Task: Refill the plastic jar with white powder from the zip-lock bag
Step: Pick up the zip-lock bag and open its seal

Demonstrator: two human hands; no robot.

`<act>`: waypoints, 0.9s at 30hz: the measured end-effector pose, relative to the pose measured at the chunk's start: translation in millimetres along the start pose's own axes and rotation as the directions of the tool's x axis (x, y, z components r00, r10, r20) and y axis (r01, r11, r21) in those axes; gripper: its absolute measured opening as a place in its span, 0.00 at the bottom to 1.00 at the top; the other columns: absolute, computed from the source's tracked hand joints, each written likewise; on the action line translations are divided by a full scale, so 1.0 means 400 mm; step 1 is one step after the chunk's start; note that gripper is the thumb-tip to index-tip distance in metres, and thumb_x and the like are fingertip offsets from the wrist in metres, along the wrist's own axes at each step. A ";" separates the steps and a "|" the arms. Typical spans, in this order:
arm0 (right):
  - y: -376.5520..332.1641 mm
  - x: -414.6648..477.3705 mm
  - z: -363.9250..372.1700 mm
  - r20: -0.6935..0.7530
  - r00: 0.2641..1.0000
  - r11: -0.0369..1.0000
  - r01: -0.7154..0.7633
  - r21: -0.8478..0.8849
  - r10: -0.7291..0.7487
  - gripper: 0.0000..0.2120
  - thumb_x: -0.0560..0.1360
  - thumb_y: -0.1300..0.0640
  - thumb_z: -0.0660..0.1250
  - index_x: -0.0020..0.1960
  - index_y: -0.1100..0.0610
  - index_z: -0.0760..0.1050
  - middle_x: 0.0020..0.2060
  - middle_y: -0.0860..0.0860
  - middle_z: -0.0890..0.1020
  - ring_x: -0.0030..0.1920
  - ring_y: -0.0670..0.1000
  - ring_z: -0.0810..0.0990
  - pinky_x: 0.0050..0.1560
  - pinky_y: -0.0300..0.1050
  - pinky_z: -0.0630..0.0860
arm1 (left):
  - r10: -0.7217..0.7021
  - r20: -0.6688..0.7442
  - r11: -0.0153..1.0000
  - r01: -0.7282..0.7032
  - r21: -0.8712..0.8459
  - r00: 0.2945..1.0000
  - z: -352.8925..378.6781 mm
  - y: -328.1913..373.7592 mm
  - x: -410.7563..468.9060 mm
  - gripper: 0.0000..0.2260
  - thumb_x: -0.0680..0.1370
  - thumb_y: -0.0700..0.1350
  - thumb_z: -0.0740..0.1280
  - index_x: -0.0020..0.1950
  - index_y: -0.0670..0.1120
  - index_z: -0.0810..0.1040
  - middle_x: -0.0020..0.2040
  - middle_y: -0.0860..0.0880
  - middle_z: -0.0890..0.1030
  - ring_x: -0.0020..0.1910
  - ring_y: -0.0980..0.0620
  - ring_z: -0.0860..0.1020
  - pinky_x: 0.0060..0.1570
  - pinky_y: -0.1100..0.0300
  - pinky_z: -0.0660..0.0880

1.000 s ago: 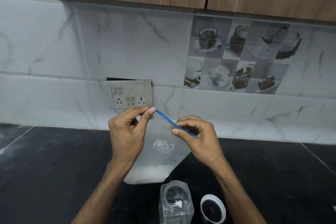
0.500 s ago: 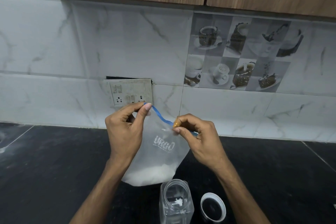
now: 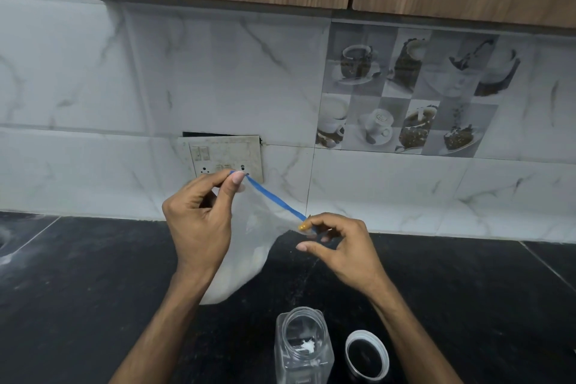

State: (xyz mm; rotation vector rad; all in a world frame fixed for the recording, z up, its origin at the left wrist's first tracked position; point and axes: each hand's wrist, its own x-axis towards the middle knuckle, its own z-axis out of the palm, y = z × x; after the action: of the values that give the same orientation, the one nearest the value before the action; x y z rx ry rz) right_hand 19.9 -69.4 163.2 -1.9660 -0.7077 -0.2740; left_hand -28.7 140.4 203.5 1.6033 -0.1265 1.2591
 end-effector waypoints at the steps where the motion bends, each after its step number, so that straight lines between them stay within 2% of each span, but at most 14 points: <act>1: 0.002 0.004 0.003 -0.006 1.000 1.000 0.005 -0.007 -0.005 0.14 0.65 0.57 0.81 0.46 0.44 0.83 0.44 0.40 0.85 0.44 0.45 0.82 0.43 0.39 0.79 | 0.002 0.003 1.000 -0.002 0.001 1.000 -0.002 0.000 0.001 0.02 0.76 0.53 0.70 0.44 0.60 0.82 0.37 0.57 0.84 0.27 0.55 0.73 0.28 0.45 0.77; 5: 0.002 0.026 0.005 -0.066 0.997 0.999 0.033 -0.022 -0.035 0.07 0.67 0.61 0.79 0.43 0.54 0.86 0.40 0.44 0.85 0.40 0.47 0.82 0.39 0.40 0.79 | -0.027 -0.013 1.000 0.027 0.014 1.000 -0.014 -0.012 0.006 0.03 0.76 0.52 0.70 0.44 0.60 0.82 0.37 0.54 0.84 0.26 0.43 0.72 0.27 0.45 0.77; 8: -0.011 0.053 -0.017 -0.115 0.992 0.998 0.061 0.005 -0.060 0.03 0.68 0.62 0.78 0.40 0.56 0.85 0.37 0.45 0.85 0.37 0.48 0.82 0.39 0.40 0.78 | -0.104 -0.052 0.994 0.106 0.018 0.993 -0.035 -0.035 0.006 0.02 0.76 0.49 0.70 0.44 0.56 0.83 0.35 0.56 0.84 0.27 0.36 0.72 0.28 0.47 0.77; 10: -0.035 0.076 -0.028 -0.110 0.991 0.997 0.079 0.014 -0.077 0.03 0.68 0.61 0.78 0.39 0.56 0.85 0.37 0.46 0.85 0.37 0.48 0.82 0.39 0.40 0.78 | -0.171 -0.081 0.985 0.172 0.004 0.982 -0.051 -0.052 0.009 0.02 0.77 0.48 0.70 0.46 0.53 0.83 0.34 0.60 0.84 0.27 0.42 0.75 0.30 0.56 0.79; 13: -0.072 0.114 -0.031 -0.088 0.990 0.993 0.113 -0.019 -0.115 0.02 0.69 0.58 0.78 0.40 0.56 0.85 0.37 0.46 0.85 0.34 0.45 0.80 0.36 0.36 0.73 | -0.247 -0.118 0.969 0.248 -0.001 0.962 -0.072 -0.079 0.017 0.03 0.77 0.46 0.70 0.49 0.49 0.83 0.33 0.63 0.83 0.30 0.61 0.78 0.35 0.68 0.77; 15: -0.090 0.135 -0.024 -0.092 0.986 0.990 0.138 -0.036 -0.141 0.03 0.68 0.58 0.78 0.40 0.56 0.85 0.37 0.46 0.85 0.33 0.44 0.78 0.35 0.34 0.72 | -0.249 -0.125 0.967 0.254 0.029 0.960 -0.082 -0.090 0.021 0.04 0.77 0.45 0.69 0.50 0.48 0.83 0.35 0.59 0.84 0.34 0.65 0.79 0.38 0.69 0.77; 17: -0.097 0.146 -0.018 -0.072 0.986 0.986 0.148 -0.076 -0.154 0.03 0.68 0.58 0.78 0.40 0.55 0.85 0.37 0.46 0.85 0.35 0.44 0.79 0.38 0.34 0.73 | -0.262 -0.097 0.960 0.270 0.071 0.960 -0.089 -0.088 0.020 0.06 0.77 0.46 0.70 0.53 0.48 0.82 0.45 0.51 0.85 0.42 0.64 0.80 0.43 0.69 0.78; 19: -0.098 0.153 -0.017 -0.075 0.981 0.981 0.169 -0.090 -0.176 0.03 0.68 0.59 0.78 0.40 0.55 0.85 0.37 0.45 0.84 0.36 0.43 0.80 0.41 0.32 0.74 | -0.225 -0.024 0.961 0.226 0.158 0.974 -0.092 -0.077 0.022 0.11 0.75 0.50 0.71 0.56 0.49 0.81 0.54 0.51 0.83 0.53 0.60 0.80 0.53 0.64 0.77; 22: -0.093 0.160 -0.016 -0.048 0.978 0.968 0.194 -0.158 -0.204 0.03 0.68 0.58 0.78 0.40 0.55 0.85 0.37 0.45 0.84 0.36 0.44 0.80 0.43 0.36 0.77 | -0.072 0.193 0.950 0.009 0.311 0.979 -0.085 -0.062 0.029 0.16 0.72 0.57 0.70 0.55 0.51 0.82 0.58 0.55 0.81 0.62 0.55 0.76 0.63 0.58 0.70; 25: -0.079 0.150 -0.006 0.012 0.975 0.945 0.216 -0.246 -0.220 0.02 0.70 0.56 0.77 0.41 0.53 0.85 0.38 0.44 0.85 0.37 0.44 0.80 0.43 0.41 0.79 | -0.035 0.411 0.925 -0.126 0.359 0.911 -0.062 -0.063 0.047 0.16 0.71 0.59 0.68 0.54 0.53 0.82 0.62 0.57 0.79 0.64 0.55 0.73 0.66 0.58 0.67; 27: -0.063 0.137 0.000 0.035 0.977 0.931 0.209 -0.300 -0.209 0.02 0.70 0.56 0.77 0.41 0.52 0.85 0.38 0.43 0.85 0.37 0.44 0.80 0.43 0.46 0.80 | -0.048 0.511 0.902 -0.183 0.392 0.858 -0.044 -0.076 0.052 0.16 0.70 0.61 0.67 0.54 0.56 0.81 0.65 0.57 0.77 0.67 0.54 0.71 0.67 0.52 0.68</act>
State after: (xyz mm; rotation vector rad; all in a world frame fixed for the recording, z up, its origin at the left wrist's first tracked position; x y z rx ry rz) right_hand 49.2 -40.8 207.4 -2.1799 -0.9236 -0.5366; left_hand -12.2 177.2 198.0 2.3216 -0.2543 0.9164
